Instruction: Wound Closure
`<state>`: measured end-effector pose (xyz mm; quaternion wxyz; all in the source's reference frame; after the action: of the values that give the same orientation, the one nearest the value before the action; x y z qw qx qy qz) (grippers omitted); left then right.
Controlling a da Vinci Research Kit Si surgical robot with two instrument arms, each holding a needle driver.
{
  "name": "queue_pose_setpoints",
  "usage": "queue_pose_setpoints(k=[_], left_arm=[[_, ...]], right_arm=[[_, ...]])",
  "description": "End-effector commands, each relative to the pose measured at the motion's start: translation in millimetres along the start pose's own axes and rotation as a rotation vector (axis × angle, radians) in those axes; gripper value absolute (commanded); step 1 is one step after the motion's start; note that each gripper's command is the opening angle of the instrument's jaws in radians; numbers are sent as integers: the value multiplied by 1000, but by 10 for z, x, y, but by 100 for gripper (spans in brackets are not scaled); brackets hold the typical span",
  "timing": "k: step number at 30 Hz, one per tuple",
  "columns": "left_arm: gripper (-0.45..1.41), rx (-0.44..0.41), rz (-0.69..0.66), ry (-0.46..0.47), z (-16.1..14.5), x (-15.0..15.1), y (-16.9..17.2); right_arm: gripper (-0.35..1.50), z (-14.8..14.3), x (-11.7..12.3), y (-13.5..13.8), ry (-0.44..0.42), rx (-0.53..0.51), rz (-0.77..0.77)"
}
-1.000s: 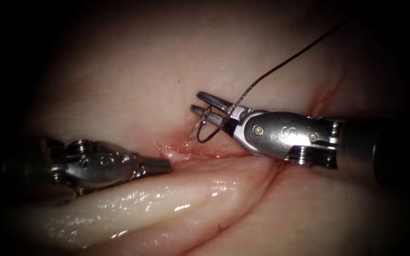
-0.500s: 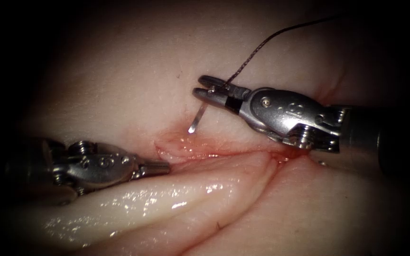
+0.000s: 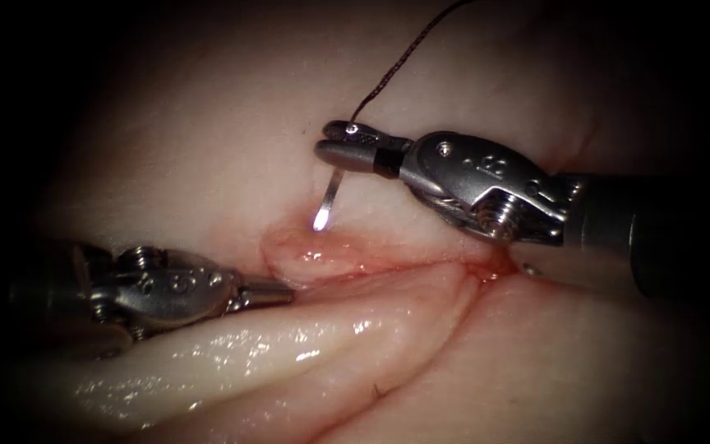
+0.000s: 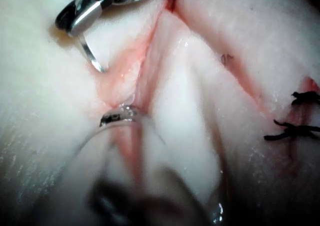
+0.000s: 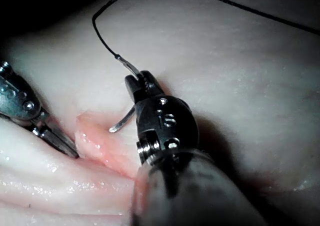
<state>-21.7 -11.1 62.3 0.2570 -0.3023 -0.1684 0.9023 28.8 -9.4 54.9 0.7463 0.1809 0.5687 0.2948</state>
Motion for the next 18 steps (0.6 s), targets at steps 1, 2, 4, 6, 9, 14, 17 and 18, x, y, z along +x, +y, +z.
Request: queue_pose_setpoints(k=[1,2,4,6,9,14,17,18], left_arm=[[-32,0,0,0,6,2,0],[-32,-2,-1,-1,5,2,0],[-32,-3,-1,-1,4,3,0],[-32,-5,-1,-2,2,3,0],[-32,-7,-2,-2,1,4,0],[-32,-10,-2,-2,1,4,-1],[-32,-10,-2,-2,1,4,-1],[-32,-10,-2,-2,1,4,-1]], right_arm=[[-35,11,1,0,0,11,46],[-35,13,-1,-2,-3,27,117],[-35,13,-2,-3,-6,33,150],[-35,15,-4,-6,-11,43,216],[-35,17,-6,-12,-17,55,299],[-35,18,-6,-18,-27,69,415],[-35,19,-4,-21,-8,75,488],[-35,20,-3,-21,-4,69,501]])
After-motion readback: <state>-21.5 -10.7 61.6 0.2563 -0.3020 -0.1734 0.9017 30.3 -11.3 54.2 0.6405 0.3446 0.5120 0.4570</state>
